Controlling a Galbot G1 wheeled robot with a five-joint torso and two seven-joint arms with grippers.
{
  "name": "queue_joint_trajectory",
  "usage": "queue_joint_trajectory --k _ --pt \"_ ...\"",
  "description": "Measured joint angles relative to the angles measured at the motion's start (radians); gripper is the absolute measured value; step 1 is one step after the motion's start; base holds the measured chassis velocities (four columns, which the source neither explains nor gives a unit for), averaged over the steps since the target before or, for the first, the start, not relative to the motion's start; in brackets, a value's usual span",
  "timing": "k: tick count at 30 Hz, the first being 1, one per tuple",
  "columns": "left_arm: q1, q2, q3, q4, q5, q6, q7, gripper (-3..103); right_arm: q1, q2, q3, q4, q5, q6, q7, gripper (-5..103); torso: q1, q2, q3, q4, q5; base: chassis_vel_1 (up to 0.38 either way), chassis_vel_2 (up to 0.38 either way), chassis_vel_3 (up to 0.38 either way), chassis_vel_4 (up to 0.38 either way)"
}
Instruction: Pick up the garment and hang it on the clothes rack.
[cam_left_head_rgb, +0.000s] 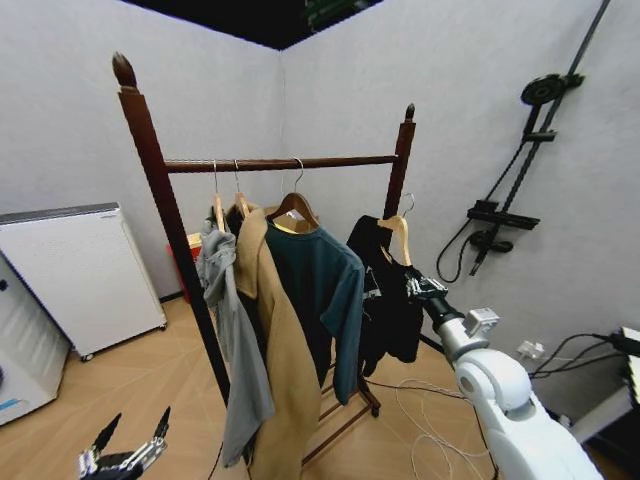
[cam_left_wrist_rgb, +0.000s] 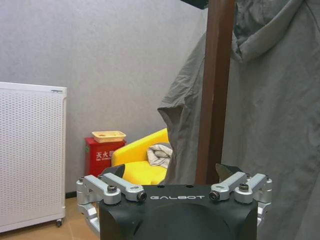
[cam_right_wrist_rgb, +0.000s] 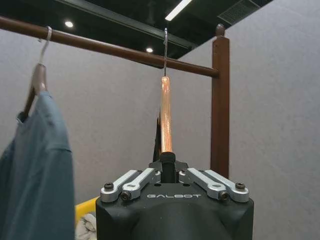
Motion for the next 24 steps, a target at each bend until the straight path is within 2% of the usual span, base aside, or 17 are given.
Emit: queue_joint_trajectory --k 11,14,16,20,23,24 --pt "0.000 0.000 0.000 0.000 0.000 0.000 0.000 100 0.108 -0.056 -0.015 -0.015 0.064 -0.006 -0.048 10 0.001 0.000 0.000 0.0004 0.0002 0.078 0.049 0.047 0.069" --pt "0.000 0.000 0.000 0.000 0.000 0.000 0.000 100 0.163 -0.084 -0.021 -0.043 0.096 -0.019 -0.080 10 0.001 0.000 0.000 0.0007 0.0001 0.005 0.052 0.072 0.010" --pt "0.000 0.000 0.000 0.000 0.000 0.000 0.000 100 0.260 -0.128 -0.039 -0.122 0.111 -0.024 -0.144 10 0.001 0.000 0.000 0.0000 0.0005 0.000 0.000 0.000 0.000" --pt "0.000 0.000 0.000 0.000 0.000 0.000 0.000 100 0.315 -0.150 -0.048 -0.167 0.125 -0.027 -0.195 10 0.001 0.000 0.000 0.0001 0.0003 0.000 0.000 0.000 0.000" --pt "0.000 0.000 0.000 0.000 0.000 0.000 0.000 100 0.351 -0.173 -0.058 -0.196 0.158 -0.031 -0.230 10 0.001 0.000 0.000 0.0002 0.0003 0.000 0.000 0.000 0.000" --pt "0.000 0.000 0.000 0.000 0.000 0.000 0.000 100 0.378 -0.194 -0.070 -0.214 0.205 -0.046 -0.243 10 0.001 0.000 0.000 0.0001 0.0003 0.000 0.000 0.000 0.000"
